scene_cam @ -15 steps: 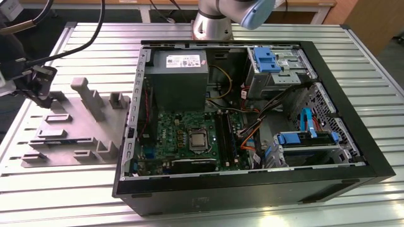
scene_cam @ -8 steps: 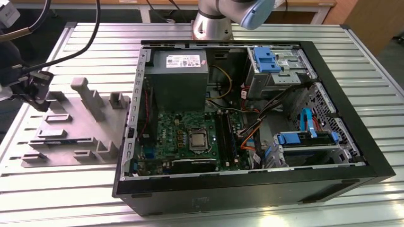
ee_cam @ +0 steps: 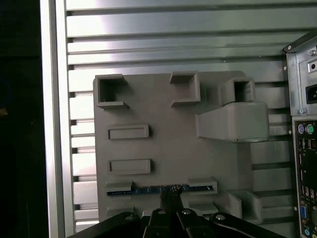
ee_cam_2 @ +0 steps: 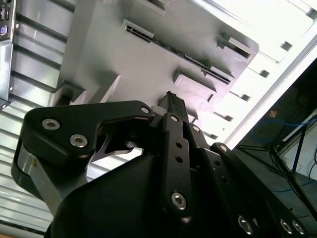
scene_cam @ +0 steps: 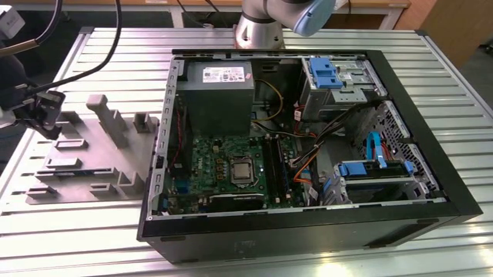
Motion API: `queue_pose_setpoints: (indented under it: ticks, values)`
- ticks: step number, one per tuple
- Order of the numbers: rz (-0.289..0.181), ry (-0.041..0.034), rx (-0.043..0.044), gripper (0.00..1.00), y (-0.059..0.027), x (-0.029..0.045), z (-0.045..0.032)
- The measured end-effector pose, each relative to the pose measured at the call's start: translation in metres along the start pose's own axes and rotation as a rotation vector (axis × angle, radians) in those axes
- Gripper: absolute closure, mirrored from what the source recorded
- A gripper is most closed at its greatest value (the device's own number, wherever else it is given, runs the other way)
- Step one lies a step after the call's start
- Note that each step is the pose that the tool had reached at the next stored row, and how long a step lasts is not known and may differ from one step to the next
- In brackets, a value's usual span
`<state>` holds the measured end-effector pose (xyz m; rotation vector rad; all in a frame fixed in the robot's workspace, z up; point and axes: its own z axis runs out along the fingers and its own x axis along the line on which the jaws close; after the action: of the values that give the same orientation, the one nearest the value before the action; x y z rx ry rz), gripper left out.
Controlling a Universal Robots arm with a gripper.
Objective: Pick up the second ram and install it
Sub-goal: 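Reach for the second ram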
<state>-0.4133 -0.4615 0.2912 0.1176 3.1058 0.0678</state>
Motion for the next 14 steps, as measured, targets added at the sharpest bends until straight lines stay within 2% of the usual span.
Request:
queue_pose_setpoints:
  ticks: [8, 14]
  values:
    - [0.000, -0.0002, -0.0002, 0.89, -0.0007, 0.0002, 0.0013]
    - [0.000, -0.0001, -0.0001, 0.89, -0.0053, 0.0002, 0.0038]
